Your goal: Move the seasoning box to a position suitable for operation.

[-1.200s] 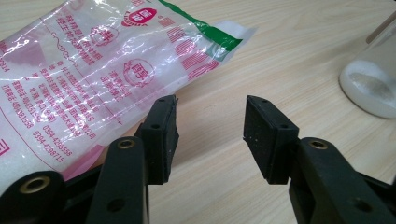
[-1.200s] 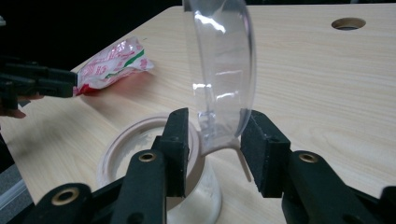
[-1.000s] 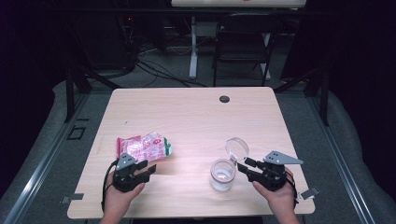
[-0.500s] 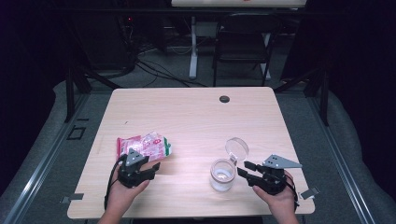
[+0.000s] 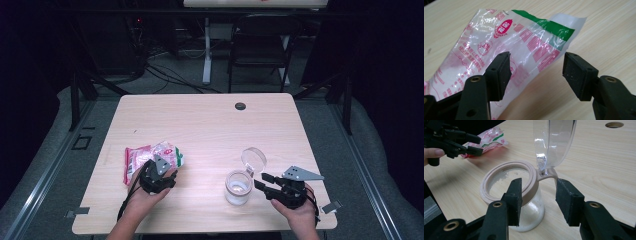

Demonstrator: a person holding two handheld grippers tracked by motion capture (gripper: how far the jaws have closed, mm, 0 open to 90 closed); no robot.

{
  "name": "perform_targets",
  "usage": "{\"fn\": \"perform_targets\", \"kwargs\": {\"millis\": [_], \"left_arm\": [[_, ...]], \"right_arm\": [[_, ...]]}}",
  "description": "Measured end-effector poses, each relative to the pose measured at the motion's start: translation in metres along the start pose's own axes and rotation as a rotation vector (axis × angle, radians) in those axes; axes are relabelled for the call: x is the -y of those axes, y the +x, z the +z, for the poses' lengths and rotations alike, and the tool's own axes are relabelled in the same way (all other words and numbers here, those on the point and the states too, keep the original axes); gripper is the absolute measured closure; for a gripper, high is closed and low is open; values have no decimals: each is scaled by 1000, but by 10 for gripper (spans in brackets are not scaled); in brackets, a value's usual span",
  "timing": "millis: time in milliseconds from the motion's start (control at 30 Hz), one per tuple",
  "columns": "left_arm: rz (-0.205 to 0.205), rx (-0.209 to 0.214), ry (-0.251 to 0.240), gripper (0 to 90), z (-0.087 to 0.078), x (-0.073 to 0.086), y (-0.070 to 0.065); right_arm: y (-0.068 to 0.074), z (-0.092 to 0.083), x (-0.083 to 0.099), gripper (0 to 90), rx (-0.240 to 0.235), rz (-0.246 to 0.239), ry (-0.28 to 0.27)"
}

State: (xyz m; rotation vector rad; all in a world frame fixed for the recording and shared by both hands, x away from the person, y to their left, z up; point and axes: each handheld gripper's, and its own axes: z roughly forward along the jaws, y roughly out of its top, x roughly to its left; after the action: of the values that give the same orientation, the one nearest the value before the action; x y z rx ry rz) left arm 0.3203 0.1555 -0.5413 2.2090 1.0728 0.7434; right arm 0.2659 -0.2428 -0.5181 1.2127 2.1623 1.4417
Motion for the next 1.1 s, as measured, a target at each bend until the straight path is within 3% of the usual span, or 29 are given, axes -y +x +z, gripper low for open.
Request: {"fn": "perform_targets", "kwargs": {"millis": [133, 500, 833, 1100], "left_arm": [[55, -50, 16, 380, 10, -1, -4], [102, -175, 12, 383, 27, 0, -6], [70, -224, 14, 443, 36, 1, -5], [74, -283, -10, 635, 36, 3, -5]], "right_arm": [[0, 0, 0, 563, -2, 3, -1], [1, 0, 0, 563, -4, -5, -6], [2, 1, 0, 561, -1, -4, -12], [2, 1, 1, 562, -4, -7, -8]]}}
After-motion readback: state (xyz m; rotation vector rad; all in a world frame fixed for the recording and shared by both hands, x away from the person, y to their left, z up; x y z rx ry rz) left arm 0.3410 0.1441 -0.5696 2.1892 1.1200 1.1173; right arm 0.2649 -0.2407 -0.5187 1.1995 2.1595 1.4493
